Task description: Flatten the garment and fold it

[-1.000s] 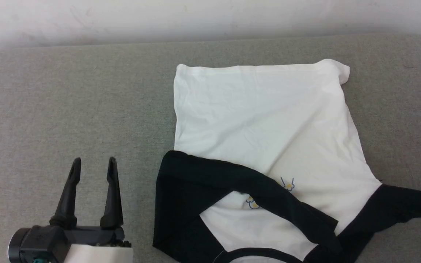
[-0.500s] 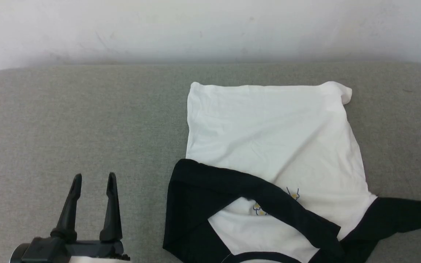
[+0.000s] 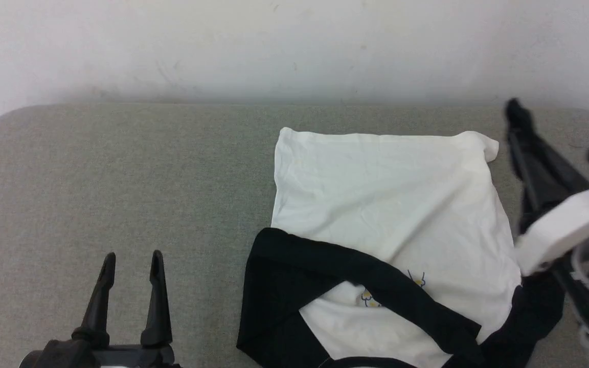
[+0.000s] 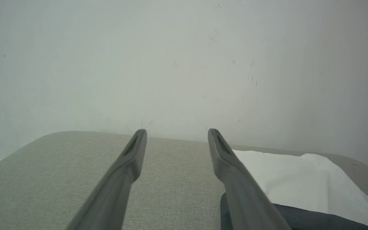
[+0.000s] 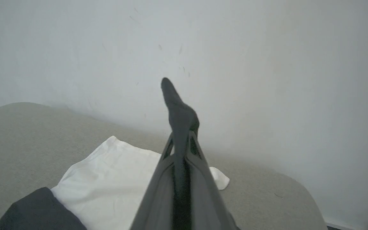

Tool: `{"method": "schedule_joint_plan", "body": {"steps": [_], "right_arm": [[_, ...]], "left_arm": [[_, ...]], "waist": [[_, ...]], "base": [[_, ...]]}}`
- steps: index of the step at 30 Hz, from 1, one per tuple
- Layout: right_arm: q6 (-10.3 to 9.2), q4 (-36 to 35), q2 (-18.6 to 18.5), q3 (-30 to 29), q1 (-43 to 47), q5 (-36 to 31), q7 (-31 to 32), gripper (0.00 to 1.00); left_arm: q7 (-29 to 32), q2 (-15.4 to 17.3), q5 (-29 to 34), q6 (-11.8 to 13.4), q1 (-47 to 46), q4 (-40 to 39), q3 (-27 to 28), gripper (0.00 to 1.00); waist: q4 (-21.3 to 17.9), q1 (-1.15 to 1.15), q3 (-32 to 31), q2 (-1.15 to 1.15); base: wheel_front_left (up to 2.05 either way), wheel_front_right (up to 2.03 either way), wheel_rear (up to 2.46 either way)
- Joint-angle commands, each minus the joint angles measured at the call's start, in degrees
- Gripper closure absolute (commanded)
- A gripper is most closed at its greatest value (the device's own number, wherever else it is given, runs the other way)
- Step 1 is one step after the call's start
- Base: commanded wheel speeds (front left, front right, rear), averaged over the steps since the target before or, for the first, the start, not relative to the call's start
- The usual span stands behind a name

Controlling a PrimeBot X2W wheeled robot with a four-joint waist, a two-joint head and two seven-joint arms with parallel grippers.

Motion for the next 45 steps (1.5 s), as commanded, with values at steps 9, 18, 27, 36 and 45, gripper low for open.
{"method": "schedule_joint_plan", "body": {"steps": [9, 18, 27, 36, 45], "right_arm": [[-0.04, 11.21, 5.87, 21.76, -8.64, 1.68, -1.89, 1.00], [-0.04, 30.32, 8.51, 32.47, -10.13, 0.51, -4.77, 1.00], [-0.04, 43.45, 10.05, 34.15, -9.98, -0.70, -10.56, 1.00], [-0.04, 42.81, 11.32, 31.72, -12.09, 3.96, -16.60, 0.00], [-0.04, 25.09, 8.39, 11.53, -4.49, 0.66, -19.02, 0.00]], "left_arm": [[-0.14, -0.48, -0.46, 0.04, 0.01, 0.72, -1.11, 0.00], [-0.06, -0.78, -0.80, -0.20, -0.86, 1.51, -1.90, 0.00], [-0.17, -1.45, -0.98, -0.32, -1.96, 2.22, -1.91, 0.00], [-0.22, -1.24, -0.64, -0.62, -2.44, 2.29, -1.85, 0.00], [-0.10, -0.34, -0.50, -0.33, -1.75, 0.64, -1.40, 0.00]], "waist": [[3.08, 0.00, 0.35, 0.00], [6.67, 0.00, 1.98, 0.00], [7.53, 0.00, 3.63, 0.00], [4.88, 0.00, 2.41, 0.00], [0.87, 0.00, 1.01, 0.00]], "base": [[0.00, 0.00, 0.00], [0.00, 0.00, 0.00], [0.00, 0.00, 0.00], [0.00, 0.00, 0.00], [0.00, 0.00, 0.00]]}}
